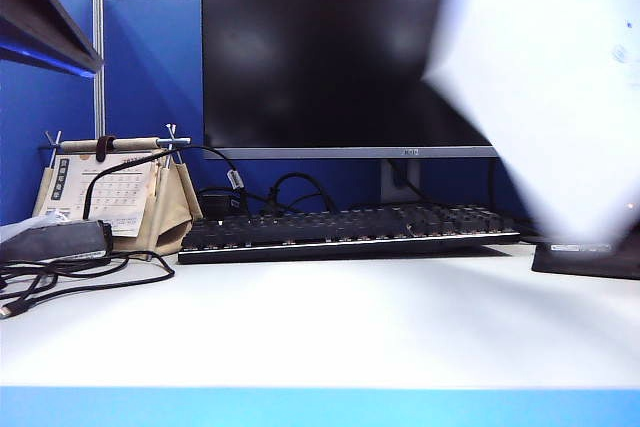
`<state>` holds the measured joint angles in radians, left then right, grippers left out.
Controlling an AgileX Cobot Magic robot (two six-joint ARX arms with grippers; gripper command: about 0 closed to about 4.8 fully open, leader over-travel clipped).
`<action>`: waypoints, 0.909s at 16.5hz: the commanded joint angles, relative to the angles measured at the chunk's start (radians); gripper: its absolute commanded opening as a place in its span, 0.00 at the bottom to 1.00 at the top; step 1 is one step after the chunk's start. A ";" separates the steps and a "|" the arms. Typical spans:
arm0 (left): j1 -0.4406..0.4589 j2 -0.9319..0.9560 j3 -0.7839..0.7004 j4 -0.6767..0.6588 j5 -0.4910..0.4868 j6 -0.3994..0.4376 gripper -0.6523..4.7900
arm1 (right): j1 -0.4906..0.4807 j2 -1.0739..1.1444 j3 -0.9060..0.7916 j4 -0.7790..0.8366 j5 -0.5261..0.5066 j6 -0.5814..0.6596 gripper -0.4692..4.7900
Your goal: Put a wrinkled paper upside down.
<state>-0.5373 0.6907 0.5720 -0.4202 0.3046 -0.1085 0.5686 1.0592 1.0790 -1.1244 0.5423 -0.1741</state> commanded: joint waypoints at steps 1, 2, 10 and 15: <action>0.000 -0.002 0.003 -0.003 0.014 0.000 0.17 | 0.005 -0.017 0.020 0.037 0.176 -0.043 0.08; 0.000 -0.002 0.003 -0.010 0.014 0.000 0.17 | 0.008 -0.020 0.028 0.056 0.185 -0.070 0.08; 0.000 -0.009 0.002 0.010 0.055 -0.030 0.17 | 0.011 0.006 -0.069 0.147 -0.103 -0.091 0.08; -0.001 -0.026 0.002 0.044 0.058 -0.030 0.17 | 0.023 0.011 -0.277 0.249 -0.209 -0.030 0.08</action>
<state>-0.5392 0.6674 0.5724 -0.3885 0.3569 -0.1349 0.5873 1.0714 0.8158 -0.9173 0.3634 -0.2432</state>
